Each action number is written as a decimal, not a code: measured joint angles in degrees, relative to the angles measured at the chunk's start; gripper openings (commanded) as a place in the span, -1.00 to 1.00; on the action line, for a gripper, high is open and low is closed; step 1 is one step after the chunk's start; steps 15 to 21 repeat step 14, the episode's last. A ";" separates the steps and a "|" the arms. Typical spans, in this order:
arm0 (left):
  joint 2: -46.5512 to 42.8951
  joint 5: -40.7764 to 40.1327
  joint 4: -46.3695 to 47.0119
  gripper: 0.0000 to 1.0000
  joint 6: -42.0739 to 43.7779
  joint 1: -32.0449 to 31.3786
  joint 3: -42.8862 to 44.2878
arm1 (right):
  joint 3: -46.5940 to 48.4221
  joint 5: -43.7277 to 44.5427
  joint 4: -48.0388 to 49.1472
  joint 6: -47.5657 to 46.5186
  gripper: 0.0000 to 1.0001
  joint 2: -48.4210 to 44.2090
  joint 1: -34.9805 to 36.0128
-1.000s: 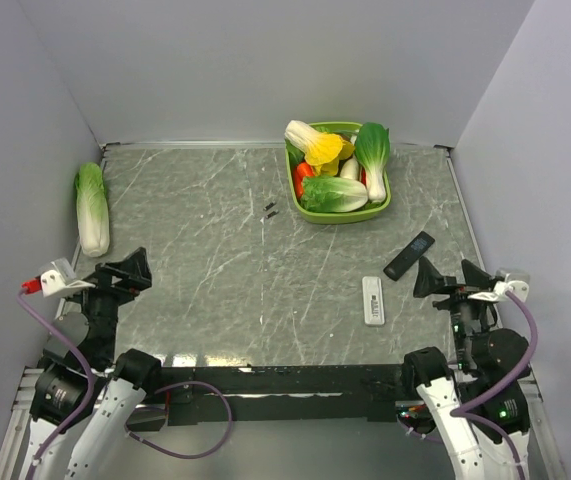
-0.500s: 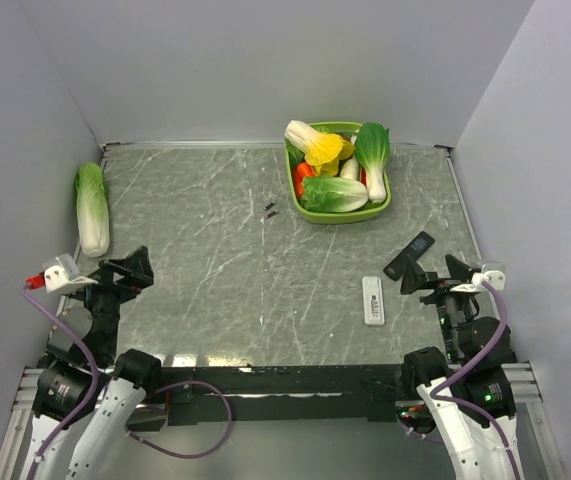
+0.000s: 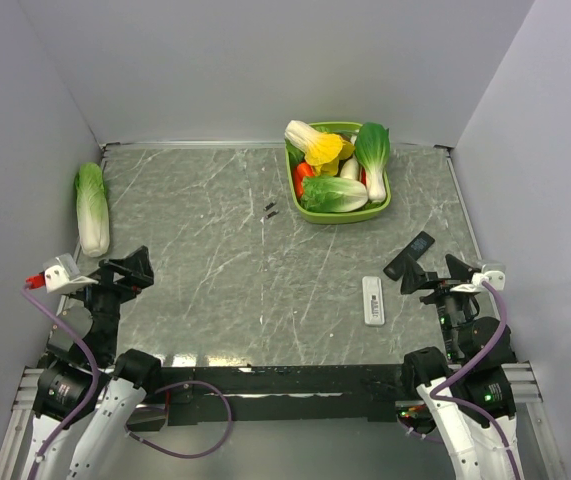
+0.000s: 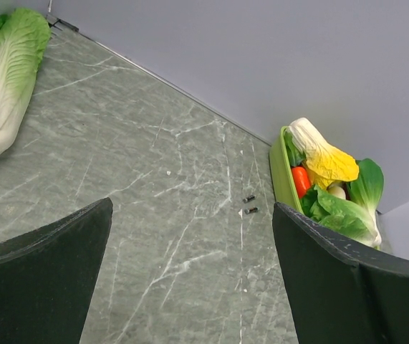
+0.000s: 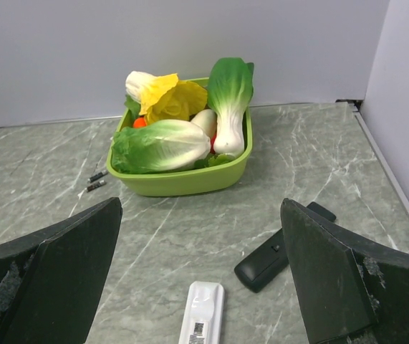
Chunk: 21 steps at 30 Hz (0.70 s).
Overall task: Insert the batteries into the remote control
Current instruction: Reset both arms
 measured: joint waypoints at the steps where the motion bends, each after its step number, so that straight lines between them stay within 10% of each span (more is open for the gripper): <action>1: 0.00 0.17 0.00 0.94 0.00 0.04 -0.02 | 0.00 0.02 0.00 0.00 0.99 0.00 0.00; 21: -0.09 0.81 0.00 0.94 -0.02 0.35 -0.02 | 0.00 0.35 -0.04 0.04 0.99 0.00 0.00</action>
